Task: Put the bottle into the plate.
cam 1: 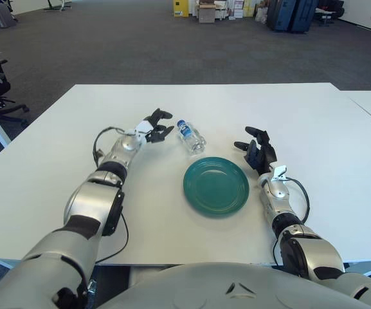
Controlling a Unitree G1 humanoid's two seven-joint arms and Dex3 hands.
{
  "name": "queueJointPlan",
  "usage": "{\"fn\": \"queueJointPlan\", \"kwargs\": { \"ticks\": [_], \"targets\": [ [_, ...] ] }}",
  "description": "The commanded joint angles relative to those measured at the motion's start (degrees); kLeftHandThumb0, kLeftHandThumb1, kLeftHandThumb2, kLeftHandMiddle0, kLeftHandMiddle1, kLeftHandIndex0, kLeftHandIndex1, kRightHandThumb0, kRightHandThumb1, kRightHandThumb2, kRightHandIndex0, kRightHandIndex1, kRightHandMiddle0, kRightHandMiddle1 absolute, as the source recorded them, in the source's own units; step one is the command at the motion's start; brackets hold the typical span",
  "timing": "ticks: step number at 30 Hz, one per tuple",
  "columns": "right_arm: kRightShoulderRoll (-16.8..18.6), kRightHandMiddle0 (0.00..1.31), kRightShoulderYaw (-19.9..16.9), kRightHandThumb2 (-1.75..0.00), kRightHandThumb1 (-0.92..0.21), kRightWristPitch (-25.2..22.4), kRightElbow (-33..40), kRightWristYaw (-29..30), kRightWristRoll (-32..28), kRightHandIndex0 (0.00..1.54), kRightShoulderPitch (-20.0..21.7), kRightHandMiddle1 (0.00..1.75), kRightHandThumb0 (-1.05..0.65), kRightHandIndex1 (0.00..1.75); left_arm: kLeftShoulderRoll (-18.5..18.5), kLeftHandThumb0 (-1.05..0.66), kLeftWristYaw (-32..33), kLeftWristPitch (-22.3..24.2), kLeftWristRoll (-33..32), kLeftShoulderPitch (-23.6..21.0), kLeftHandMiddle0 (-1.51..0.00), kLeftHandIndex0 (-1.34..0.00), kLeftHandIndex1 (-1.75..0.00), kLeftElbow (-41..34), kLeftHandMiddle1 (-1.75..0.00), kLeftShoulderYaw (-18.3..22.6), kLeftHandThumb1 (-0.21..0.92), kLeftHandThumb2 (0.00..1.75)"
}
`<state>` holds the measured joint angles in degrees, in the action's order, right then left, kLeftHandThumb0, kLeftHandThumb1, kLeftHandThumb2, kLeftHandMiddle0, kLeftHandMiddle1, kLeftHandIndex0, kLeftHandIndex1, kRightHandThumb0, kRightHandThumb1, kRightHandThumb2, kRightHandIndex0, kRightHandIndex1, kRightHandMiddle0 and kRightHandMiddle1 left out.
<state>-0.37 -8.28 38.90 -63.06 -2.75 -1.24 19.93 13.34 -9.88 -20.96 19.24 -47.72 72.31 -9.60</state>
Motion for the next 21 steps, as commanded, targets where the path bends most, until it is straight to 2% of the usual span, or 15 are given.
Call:
{"fn": "queueJointPlan", "kwargs": {
  "ticks": [1, 6, 9, 14, 21],
  "targets": [
    [1.5, 0.0, 0.0, -0.91, -0.92, -2.0, -4.2, 0.1, -0.1, 0.52, -6.6, 1.0, -0.75, 0.68, 0.7, -0.76, 3.1, 0.2, 4.3, -2.9, -0.31, 0.0, -0.83, -1.0, -0.24, -3.8, 0.92, 0.82],
    [1.5, 0.0, 0.0, -0.9, -0.92, -2.1, -4.1, 0.2, -0.2, 0.53, -6.7, 0.99, -0.75, 0.69, 0.8, -0.82, 9.0, -1.6, 9.7, -3.8, -0.28, 0.0, -0.72, -1.1, -0.18, -8.7, 0.92, 0.89],
    [1.5, 0.0, 0.0, -0.9, -0.92, -2.0, -3.9, 0.2, -0.2, 0.54, -6.9, 0.99, -0.75, 0.7, 0.4, -0.85, 18.4, -3.3, 16.3, -3.7, -0.27, 0.0, -0.69, -1.0, -0.15, -14.3, 0.92, 0.92],
    [1.5, 0.0, -0.1, -0.91, -0.92, -1.6, -3.8, 0.0, -0.3, 0.54, -7.1, 0.99, -0.74, 0.71, -0.4, -0.87, 26.4, -4.5, 21.4, -4.1, -0.27, 0.0, -0.69, 0.8, -0.13, -19.0, 0.92, 0.97],
    [1.7, 0.0, -0.3, -0.89, -0.92, -0.8, -3.3, 0.1, -0.6, 0.55, -7.6, 0.98, -0.72, 0.73, -0.7, -0.9, 41.4, -5.5, 31.6, -4.5, -0.29, 0.0, -0.67, 3.1, -0.1, -28.5, 0.92, 1.04]
  ]
}}
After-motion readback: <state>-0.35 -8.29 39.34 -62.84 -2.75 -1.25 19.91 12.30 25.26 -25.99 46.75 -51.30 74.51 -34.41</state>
